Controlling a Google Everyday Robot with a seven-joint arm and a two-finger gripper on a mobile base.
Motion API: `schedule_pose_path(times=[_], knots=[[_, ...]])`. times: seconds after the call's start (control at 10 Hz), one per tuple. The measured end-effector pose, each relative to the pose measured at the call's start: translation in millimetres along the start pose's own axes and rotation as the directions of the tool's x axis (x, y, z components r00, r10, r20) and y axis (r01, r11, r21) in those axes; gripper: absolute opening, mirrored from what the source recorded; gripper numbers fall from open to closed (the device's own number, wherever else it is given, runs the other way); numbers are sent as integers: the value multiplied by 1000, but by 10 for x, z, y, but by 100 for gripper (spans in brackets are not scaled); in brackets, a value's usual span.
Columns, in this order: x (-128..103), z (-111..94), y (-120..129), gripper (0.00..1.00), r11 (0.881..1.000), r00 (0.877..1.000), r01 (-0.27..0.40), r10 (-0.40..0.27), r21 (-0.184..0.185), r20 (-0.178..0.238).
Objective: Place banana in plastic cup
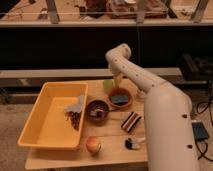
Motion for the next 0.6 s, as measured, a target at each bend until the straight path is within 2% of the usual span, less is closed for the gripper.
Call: schedule_pose_path(times=[0.6], knots=[[7,5,9,74,1000,1000,-5,5,-3,5]])
